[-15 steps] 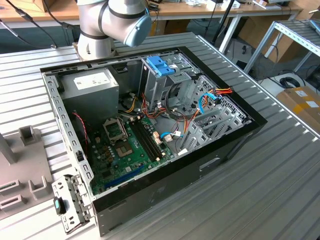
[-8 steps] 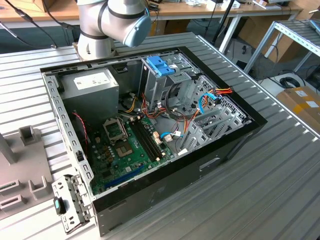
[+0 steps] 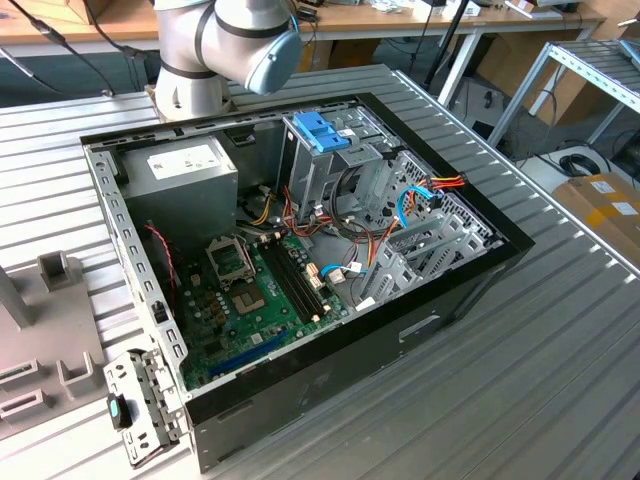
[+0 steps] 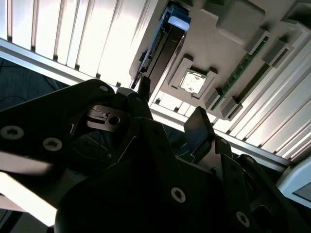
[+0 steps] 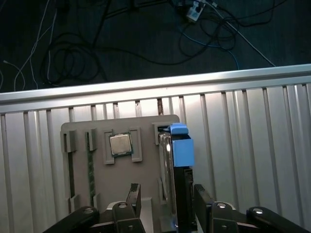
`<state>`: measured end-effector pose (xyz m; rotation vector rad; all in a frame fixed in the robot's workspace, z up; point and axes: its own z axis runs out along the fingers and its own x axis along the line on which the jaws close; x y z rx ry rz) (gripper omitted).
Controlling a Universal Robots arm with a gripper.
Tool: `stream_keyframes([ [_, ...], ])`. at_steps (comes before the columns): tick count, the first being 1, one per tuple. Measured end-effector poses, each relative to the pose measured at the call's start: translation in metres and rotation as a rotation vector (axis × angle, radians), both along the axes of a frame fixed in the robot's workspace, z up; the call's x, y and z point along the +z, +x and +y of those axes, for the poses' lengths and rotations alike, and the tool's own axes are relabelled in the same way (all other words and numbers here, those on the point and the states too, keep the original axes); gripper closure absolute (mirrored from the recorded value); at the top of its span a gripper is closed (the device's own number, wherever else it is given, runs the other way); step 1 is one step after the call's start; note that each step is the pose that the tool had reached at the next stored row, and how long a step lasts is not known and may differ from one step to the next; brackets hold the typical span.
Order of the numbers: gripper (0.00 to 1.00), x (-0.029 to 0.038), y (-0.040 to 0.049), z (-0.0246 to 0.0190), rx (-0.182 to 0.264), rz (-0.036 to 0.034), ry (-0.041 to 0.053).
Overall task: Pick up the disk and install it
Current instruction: 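Pick up the disk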
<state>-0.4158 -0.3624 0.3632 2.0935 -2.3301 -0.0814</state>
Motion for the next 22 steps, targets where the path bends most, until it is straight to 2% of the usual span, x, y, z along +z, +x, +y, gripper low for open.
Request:
stream_keyframes([
  [11,0.44,-0.0083,-0.0066,0.0128,0.008,0.0,-0.0004],
  [12,0.44,-0.0088,-0.0066,0.0132,0.015,-0.0002,-0.0003],
  [14,0.44,-0.0095,-0.0065,0.0135,0.059,-0.0001,-0.0004],
  [16,0.44,-0.0096,-0.0068,0.0136,0.077,0.0002,-0.0005],
  [22,0.44,-0.0156,-0.0133,0.0136,0.083,-0.0001,-0.0004],
])
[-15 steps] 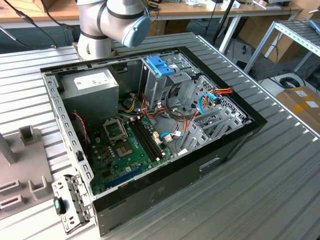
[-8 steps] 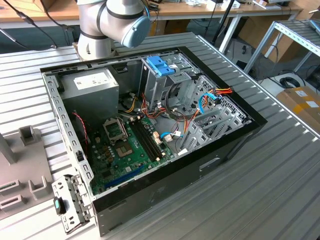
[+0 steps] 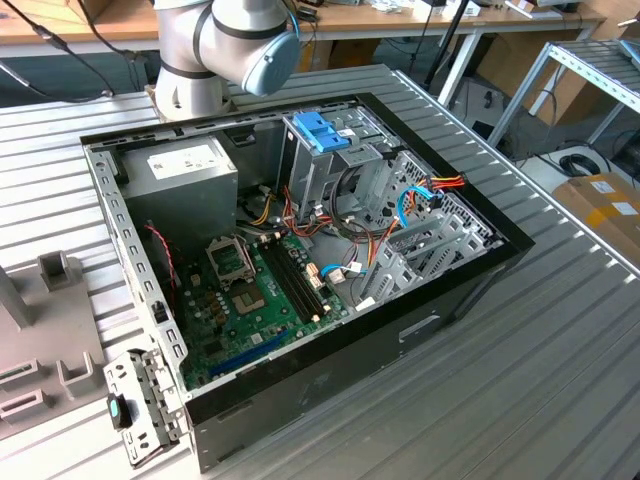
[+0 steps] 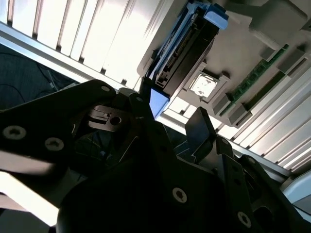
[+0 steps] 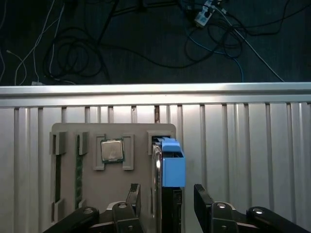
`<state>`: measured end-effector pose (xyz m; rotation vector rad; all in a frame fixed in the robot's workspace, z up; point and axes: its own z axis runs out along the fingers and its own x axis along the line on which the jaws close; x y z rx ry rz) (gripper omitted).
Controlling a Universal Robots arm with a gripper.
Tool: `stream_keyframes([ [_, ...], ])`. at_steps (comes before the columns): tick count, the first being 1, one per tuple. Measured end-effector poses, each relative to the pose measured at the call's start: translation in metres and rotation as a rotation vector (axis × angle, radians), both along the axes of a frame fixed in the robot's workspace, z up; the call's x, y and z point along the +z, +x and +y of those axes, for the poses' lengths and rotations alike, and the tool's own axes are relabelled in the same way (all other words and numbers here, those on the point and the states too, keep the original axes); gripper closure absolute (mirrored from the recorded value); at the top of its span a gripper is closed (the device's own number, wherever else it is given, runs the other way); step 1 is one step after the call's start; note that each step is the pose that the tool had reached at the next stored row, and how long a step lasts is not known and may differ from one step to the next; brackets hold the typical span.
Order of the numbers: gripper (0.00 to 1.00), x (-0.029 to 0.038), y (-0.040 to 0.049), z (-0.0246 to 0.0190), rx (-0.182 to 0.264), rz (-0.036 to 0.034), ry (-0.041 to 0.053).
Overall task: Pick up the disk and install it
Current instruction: 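Pick up the disk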
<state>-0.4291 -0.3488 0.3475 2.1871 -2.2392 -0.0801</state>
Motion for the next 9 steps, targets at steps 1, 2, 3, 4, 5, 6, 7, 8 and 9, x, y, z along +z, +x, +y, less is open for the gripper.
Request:
stream_keyframes([
  [1,0.44,-0.0011,-0.0004,0.0,0.0,-0.0001,0.0001],
  [2,0.44,-0.0022,-0.0008,-0.0001,0.0,0.0,0.0],
  [3,0.44,-0.0038,-0.0015,0.0,0.0,0.0,0.0],
  [4,0.44,-0.0054,-0.0022,0.0,0.0,0.0,0.0],
  [5,0.44,-0.0063,-0.0028,0.0,0.0,0.0001,0.0],
  [6,0.44,-0.0074,-0.0036,0.0,0.0,0.0001,0.0],
  [7,0.44,-0.0082,-0.0041,0.0,0.0,0.0,0.0001],
  [8,0.44,-0.0096,-0.0049,0.0,0.0,0.0,0.0004],
  [9,0.44,-0.0106,-0.0054,0.0,0.0,-0.0001,0.0005],
])
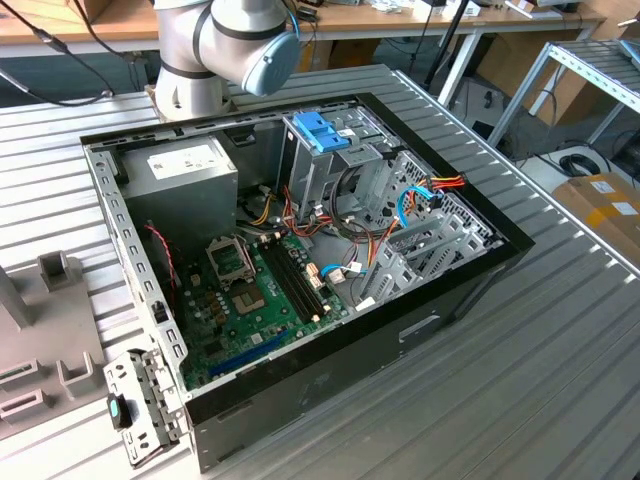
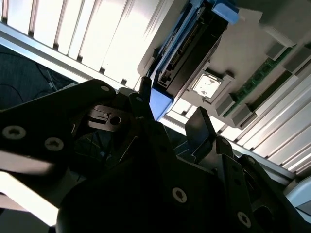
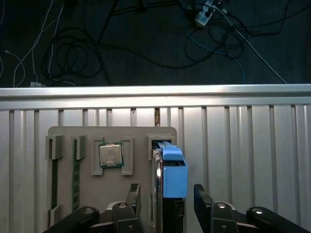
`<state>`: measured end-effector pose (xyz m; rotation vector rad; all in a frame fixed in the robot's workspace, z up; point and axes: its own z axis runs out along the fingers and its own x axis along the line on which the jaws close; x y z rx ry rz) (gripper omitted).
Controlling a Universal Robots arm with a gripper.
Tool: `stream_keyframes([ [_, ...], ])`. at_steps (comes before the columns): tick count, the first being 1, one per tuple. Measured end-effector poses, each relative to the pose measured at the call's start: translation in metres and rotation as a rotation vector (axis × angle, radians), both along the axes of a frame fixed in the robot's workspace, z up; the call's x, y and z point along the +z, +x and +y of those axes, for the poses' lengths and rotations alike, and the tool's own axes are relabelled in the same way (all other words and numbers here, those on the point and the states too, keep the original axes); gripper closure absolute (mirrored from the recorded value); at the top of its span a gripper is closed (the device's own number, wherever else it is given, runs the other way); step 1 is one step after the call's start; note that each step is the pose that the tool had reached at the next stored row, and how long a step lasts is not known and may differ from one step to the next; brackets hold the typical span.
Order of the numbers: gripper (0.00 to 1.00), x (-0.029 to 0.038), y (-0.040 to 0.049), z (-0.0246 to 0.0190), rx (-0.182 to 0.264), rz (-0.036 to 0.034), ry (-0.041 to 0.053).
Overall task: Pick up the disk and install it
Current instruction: 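Pick up the disk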
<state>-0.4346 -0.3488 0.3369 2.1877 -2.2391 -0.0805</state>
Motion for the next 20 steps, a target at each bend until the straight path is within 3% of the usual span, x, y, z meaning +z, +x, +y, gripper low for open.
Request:
stream_keyframes([
  [16,0.44,-0.0177,-0.0036,0.0,0.0,0.0002,0.0001],
  [20,0.44,-0.0256,-0.0036,0.0,0.001,0.0001,0.0002],
])
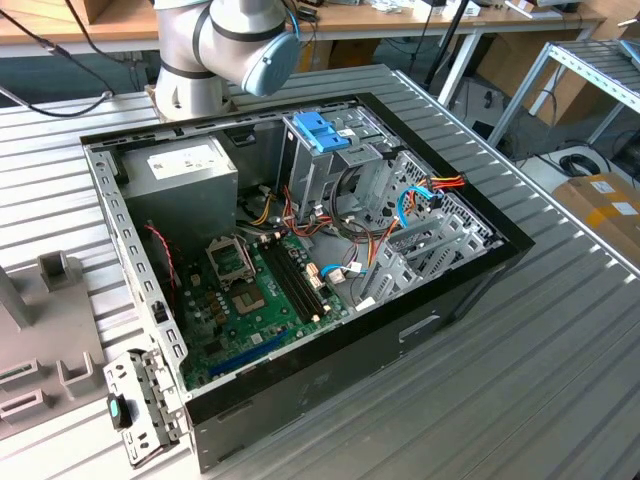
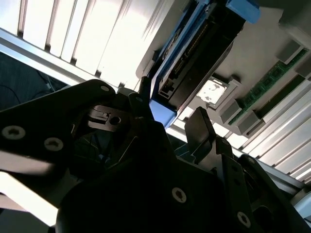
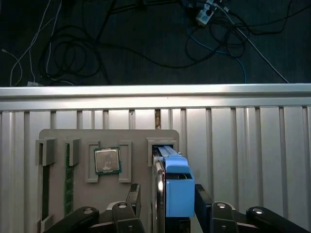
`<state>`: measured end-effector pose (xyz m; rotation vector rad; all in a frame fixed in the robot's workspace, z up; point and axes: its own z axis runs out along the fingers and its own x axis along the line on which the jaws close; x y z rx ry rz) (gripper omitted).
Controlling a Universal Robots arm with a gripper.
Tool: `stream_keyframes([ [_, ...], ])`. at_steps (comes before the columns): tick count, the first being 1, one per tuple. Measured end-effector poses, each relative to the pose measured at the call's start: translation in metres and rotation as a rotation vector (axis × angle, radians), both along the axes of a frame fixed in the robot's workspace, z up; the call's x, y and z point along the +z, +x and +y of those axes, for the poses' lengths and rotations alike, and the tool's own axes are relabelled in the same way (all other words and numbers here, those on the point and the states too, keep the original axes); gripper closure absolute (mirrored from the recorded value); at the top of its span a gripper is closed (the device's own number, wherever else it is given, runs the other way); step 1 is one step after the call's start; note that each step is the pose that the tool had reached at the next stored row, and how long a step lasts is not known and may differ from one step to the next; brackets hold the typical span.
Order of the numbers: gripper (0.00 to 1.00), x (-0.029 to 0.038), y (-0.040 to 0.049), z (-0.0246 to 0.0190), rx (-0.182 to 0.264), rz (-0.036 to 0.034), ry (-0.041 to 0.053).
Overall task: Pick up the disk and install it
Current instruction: 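Pick up the disk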
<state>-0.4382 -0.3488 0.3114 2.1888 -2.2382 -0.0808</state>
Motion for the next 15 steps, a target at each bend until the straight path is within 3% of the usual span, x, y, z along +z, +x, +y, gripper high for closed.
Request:
stream_keyframes([
  [15,0.44,-0.0205,0.0,0.0,0.001,0.0001,0.0],
])
